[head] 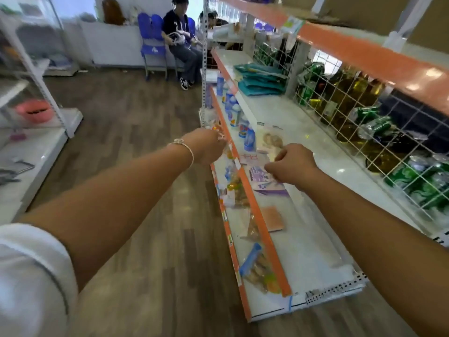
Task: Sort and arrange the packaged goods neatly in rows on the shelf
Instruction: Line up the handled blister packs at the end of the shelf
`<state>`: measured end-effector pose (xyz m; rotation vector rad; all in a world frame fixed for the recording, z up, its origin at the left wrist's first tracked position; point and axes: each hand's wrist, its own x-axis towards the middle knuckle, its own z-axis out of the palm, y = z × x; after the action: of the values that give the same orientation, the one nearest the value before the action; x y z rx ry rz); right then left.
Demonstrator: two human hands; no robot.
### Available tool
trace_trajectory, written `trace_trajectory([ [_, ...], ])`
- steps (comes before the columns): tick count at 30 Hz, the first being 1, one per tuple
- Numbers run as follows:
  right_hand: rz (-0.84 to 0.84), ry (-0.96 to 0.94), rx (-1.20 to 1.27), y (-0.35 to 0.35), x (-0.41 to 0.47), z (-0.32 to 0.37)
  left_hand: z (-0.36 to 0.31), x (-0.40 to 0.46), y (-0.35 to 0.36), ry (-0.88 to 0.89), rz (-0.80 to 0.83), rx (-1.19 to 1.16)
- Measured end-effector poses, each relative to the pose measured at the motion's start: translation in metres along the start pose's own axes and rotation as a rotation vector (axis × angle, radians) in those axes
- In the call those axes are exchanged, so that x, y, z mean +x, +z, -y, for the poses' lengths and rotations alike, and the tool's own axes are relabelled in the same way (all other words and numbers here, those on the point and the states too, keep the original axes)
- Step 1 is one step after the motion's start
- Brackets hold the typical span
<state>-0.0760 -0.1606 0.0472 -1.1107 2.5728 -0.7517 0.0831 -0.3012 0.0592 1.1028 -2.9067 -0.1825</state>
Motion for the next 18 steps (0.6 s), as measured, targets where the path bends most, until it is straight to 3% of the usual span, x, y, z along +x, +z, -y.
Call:
trace_trajectory([
  [11,0.061,-0.163,0.057,0.051,0.067,0.144,0.153,0.020,-0.044,-0.151,-0.224,-0.159],
  [18,0.145,-0.251,0.071,0.097,0.129,0.194,0.215,0.055,-0.037,-0.211,-0.222,-0.184],
])
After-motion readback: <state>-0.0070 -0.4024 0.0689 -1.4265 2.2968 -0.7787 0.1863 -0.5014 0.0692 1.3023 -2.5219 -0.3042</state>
